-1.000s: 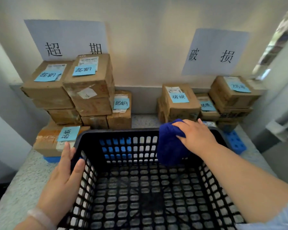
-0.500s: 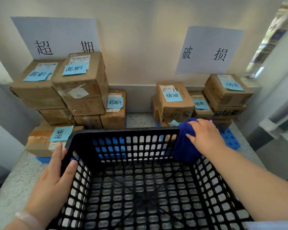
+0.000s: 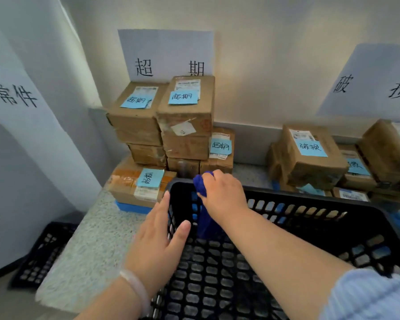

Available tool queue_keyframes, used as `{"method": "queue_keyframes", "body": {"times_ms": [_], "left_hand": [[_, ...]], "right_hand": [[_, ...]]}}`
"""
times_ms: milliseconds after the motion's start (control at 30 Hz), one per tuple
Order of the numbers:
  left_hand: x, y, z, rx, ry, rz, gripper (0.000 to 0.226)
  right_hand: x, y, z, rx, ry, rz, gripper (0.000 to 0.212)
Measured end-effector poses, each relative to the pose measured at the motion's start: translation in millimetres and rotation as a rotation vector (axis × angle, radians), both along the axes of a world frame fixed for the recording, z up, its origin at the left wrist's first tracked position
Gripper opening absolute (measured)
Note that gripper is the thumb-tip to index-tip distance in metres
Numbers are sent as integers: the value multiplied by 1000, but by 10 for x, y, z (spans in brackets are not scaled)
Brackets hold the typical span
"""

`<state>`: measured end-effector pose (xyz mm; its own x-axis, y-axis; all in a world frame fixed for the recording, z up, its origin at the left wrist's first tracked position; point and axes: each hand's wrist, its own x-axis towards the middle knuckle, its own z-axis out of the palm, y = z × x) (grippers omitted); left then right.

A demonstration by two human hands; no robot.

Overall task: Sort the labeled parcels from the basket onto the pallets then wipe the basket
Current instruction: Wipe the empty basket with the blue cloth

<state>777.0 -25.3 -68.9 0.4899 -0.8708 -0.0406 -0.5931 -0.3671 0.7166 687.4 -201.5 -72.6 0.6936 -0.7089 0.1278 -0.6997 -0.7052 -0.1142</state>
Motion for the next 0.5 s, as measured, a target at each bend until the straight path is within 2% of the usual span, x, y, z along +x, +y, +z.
{"method": "queue_keyframes", "body": {"times_ms": [200,333,500], "left_hand": [[1,-21,30,39,-63,18,94],[16,-18,29,43,-54,36,82],[9,-11,8,66,-93,32,69]], "right_hand": [[558,102,-15,43,38,124,50],[398,-51,7,100,55,172,52],[-102,-204,7,96,85,72,45]]}}
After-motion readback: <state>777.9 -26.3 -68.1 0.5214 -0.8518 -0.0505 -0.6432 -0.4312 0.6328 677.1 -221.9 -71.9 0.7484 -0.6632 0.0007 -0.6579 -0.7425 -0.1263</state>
